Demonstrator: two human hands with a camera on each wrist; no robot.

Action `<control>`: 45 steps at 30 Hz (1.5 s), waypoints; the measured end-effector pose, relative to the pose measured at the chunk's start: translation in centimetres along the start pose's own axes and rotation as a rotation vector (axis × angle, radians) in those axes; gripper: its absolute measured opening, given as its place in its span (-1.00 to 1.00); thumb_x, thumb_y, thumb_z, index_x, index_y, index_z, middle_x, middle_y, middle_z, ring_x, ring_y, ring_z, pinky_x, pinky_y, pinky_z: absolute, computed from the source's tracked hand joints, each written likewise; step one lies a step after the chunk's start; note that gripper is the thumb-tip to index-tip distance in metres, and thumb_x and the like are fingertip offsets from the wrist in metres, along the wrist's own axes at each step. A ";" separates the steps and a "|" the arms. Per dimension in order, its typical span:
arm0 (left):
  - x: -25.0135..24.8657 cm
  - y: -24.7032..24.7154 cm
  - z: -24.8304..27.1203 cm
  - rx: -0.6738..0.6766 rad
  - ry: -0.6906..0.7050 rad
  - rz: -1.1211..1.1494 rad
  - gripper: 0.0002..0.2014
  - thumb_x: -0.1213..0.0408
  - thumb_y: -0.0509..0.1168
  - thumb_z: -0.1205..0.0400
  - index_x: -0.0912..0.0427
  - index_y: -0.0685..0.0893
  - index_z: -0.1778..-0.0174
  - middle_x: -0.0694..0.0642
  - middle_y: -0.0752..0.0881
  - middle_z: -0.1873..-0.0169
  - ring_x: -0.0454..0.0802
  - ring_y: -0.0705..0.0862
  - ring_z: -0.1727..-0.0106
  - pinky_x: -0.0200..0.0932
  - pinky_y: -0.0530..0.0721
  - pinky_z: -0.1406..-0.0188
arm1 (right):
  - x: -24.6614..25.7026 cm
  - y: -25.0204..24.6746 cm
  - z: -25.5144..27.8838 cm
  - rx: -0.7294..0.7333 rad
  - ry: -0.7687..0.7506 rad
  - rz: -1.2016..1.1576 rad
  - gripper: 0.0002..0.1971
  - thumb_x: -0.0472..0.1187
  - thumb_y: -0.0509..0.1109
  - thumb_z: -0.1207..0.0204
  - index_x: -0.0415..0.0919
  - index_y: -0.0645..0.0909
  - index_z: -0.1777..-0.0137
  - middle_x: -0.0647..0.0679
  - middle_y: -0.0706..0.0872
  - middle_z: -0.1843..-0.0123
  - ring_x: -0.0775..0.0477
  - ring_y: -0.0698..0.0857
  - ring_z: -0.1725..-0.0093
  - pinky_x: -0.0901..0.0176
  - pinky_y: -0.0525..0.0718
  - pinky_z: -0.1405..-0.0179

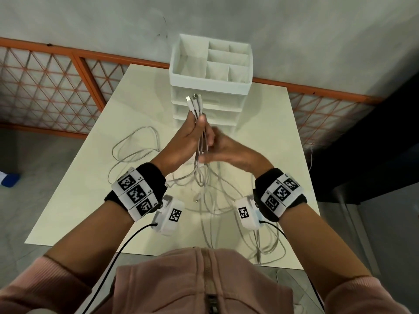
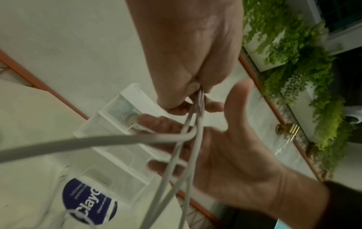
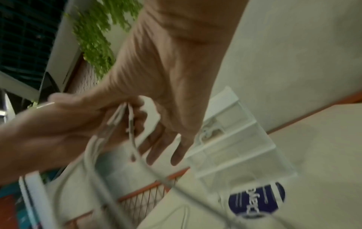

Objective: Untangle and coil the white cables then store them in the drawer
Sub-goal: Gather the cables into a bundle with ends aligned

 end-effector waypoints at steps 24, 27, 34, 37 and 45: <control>0.9 -3.5 -0.5 0.030 -0.052 -0.413 -0.74 0.20 0.37 -0.60 0.30 0.71 0.32 -0.19 0.62 0.61 -0.32 0.52 0.54 -0.46 0.44 0.39 | 1.1 -5.4 0.2 -0.203 -0.074 0.309 -0.82 -0.18 0.62 -0.32 -0.05 0.67 0.40 0.05 0.68 0.45 0.07 0.63 0.42 0.08 0.64 0.24; -1.8 -4.6 -1.1 -0.092 0.030 -0.382 -0.79 0.20 0.33 -0.63 0.15 0.69 0.32 -0.36 0.60 0.65 -0.43 0.55 0.52 -0.56 0.41 0.40 | -2.4 -6.4 0.1 -0.269 -0.017 0.531 -0.78 0.00 0.61 -0.26 0.17 0.66 0.14 0.06 0.72 -0.03 -0.01 0.66 -0.11 -0.21 0.52 -0.31; -3.2 -4.6 -1.9 -0.262 0.096 -0.405 -0.75 0.18 0.32 -0.64 0.24 0.73 0.28 -0.15 0.52 0.72 -0.36 0.50 0.61 -0.52 0.36 0.52 | -6.8 -7.0 2.0 -0.505 0.136 0.217 -0.02 0.16 0.51 -0.35 0.07 -0.01 -0.65 -0.01 0.23 -0.54 -0.11 0.49 -0.43 -0.05 0.61 -0.31; -3.2 -4.9 -2.2 -0.358 0.105 -0.365 -0.75 0.16 0.31 -0.65 0.22 0.73 0.26 -0.21 0.55 0.73 -0.40 0.51 0.61 -0.53 0.35 0.54 | -6.4 -7.0 3.3 -0.626 0.113 0.255 -0.41 0.31 0.27 -0.47 -0.06 0.37 -0.35 -0.04 0.67 -0.08 -0.05 0.67 0.31 0.14 0.61 0.34; -4.7 -7.1 -3.9 -0.533 0.154 -0.373 -0.69 0.11 0.28 -0.66 0.29 0.75 0.19 -0.02 0.58 0.49 -0.22 0.53 0.45 -0.24 0.43 0.35 | -12.3 -7.7 5.2 -0.631 0.251 0.893 -0.60 0.11 0.00 -0.70 -0.17 0.51 0.05 -0.23 0.76 0.15 -0.31 0.70 0.07 -0.03 0.56 0.13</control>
Point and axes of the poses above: each hand's wrist, its own z-axis away from the middle knuckle, its own y-axis out of the palm, x = y × z, the point moved 4 cm from there along -z, towards the middle knuckle
